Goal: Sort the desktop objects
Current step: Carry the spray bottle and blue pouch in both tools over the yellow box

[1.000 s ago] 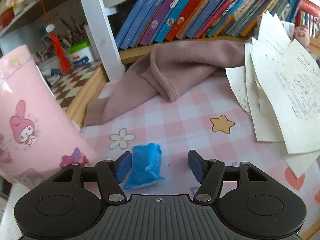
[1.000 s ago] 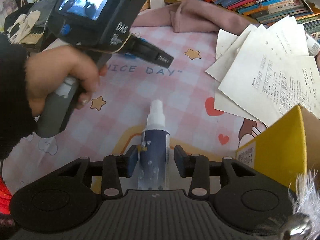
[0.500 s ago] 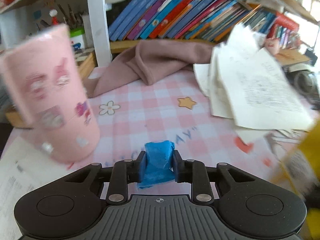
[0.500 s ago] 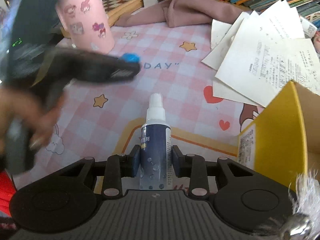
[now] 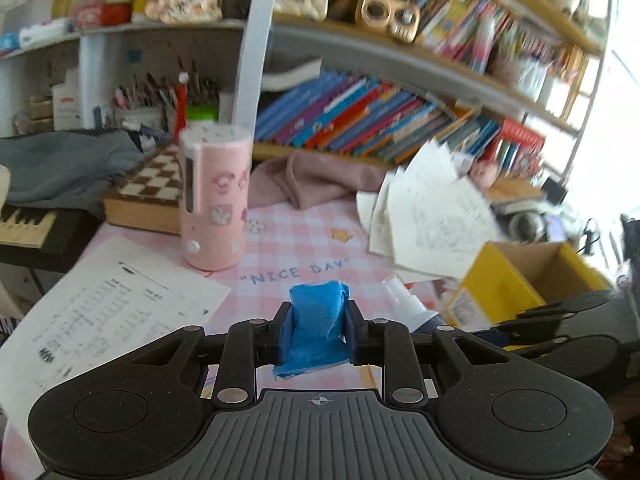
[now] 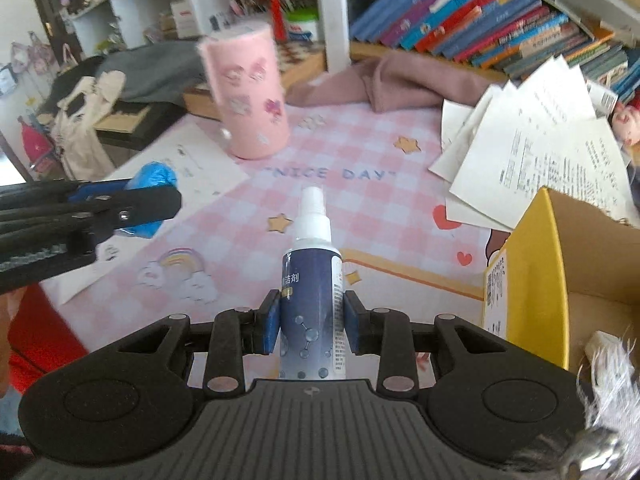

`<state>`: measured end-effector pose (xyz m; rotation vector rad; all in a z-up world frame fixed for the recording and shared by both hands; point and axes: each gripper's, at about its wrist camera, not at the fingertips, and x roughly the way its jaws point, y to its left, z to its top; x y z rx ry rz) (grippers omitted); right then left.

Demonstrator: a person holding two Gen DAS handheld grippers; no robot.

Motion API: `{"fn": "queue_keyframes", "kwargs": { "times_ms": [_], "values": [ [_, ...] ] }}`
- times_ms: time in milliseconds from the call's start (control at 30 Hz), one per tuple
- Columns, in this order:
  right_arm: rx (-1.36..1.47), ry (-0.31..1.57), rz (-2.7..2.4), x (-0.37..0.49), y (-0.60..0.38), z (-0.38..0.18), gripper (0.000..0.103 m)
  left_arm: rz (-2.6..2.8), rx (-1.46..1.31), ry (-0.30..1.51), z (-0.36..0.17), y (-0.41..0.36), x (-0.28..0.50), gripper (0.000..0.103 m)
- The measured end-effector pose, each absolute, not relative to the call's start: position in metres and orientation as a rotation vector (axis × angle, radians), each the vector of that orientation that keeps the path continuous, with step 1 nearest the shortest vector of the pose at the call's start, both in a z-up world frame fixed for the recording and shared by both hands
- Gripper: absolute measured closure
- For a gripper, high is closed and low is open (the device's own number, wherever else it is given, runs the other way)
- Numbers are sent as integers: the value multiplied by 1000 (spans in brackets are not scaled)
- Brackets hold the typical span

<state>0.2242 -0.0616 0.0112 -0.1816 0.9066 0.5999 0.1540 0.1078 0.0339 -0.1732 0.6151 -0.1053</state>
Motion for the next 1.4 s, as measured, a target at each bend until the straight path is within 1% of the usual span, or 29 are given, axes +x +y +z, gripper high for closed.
{"fn": "queue_keyframes", "kwargs": {
  "times_ms": [233,567,933,1233,1400],
  "values": [
    [-161,846,571,166,-68,38,73,-173,-170,561,49,105,98,79],
    [-111,813,418,97,-99,47,73,-328,-169,547,48,87,64,79],
    [-34,789,237,71,-147,53,73,-487,-113,525,53,47,69,79],
    [25,771,129,78,-206,56,73,-578,-59,507,57,-9,91,80],
    [44,737,96,91,-245,61,73,-591,-37,465,65,-46,104,80]
  ]
}}
